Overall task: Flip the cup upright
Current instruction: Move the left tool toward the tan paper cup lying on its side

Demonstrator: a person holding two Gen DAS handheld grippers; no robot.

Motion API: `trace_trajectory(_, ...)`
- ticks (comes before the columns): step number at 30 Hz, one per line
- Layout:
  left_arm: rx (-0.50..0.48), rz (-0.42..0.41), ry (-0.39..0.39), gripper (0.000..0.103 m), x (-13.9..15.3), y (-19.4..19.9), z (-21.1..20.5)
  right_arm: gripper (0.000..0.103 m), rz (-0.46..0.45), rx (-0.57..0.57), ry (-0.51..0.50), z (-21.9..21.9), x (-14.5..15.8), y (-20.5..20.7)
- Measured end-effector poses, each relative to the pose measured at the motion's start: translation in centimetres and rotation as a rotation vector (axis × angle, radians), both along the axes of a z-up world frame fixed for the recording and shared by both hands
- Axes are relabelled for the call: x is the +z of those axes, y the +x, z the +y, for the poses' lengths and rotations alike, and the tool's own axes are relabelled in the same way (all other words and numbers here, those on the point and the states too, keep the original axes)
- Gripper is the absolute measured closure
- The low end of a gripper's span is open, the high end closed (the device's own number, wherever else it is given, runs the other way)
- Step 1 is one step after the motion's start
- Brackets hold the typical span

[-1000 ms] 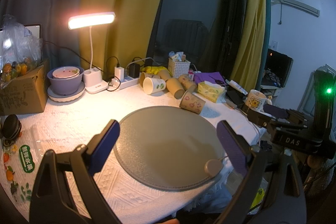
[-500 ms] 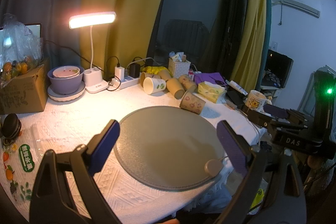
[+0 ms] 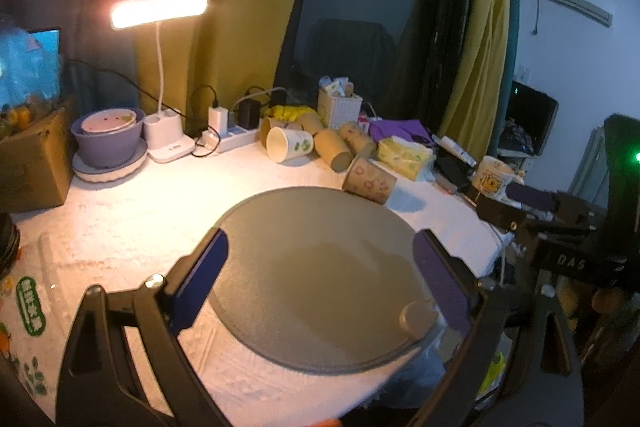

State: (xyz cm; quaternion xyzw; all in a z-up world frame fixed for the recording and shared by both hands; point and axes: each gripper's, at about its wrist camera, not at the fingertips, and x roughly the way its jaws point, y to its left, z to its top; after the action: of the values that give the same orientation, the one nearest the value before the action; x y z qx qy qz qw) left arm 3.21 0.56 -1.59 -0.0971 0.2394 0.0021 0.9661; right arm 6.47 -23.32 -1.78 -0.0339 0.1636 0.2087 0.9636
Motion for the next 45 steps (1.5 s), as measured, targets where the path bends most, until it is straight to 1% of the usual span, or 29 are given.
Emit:
trace_trajectory(6,-0.028,0.030,0.015,0.009,-0.2,3.9,0.1,0.027,0.016,-0.002,-0.001,0.0,0.3,3.4)
trace_trajectory(9,-0.035,0.057,0.015,0.009,-0.5,6.3,0.1,0.027,0.032,-0.001,0.003,0.0,0.4,5.2)
trace_trajectory(16,-0.041,0.126,-0.017,0.009,-1.5,11.8,0.9,0.027,0.060,0.003,-0.014,0.0,0.7,9.9)
trace_trajectory(22,-0.043,0.153,-0.016,0.009,-2.1,16.2,1.1,0.027,0.072,0.004,-0.010,-0.1,1.1,14.0)
trace_trajectory(26,-0.051,0.169,-0.028,0.009,-2.5,19.4,1.4,0.027,0.084,0.004,-0.016,-0.1,1.2,16.9)
trace_trajectory(31,-0.076,0.215,-0.049,0.009,-2.9,24.0,1.7,0.027,0.102,-0.003,-0.023,-0.1,1.3,20.4)
trace_trajectory(34,-0.094,0.247,-0.040,0.009,-3.1,26.6,1.3,0.027,0.112,-0.010,-0.019,-0.3,1.4,22.5)
trace_trajectory(37,-0.102,0.259,-0.028,0.009,-3.3,29.0,0.8,0.027,0.125,-0.014,-0.011,-0.4,1.2,24.5)
trace_trajectory(45,-0.116,0.295,-0.009,0.009,-4.1,33.9,0.2,0.027,0.153,-0.009,-0.004,-0.8,0.9,28.9)
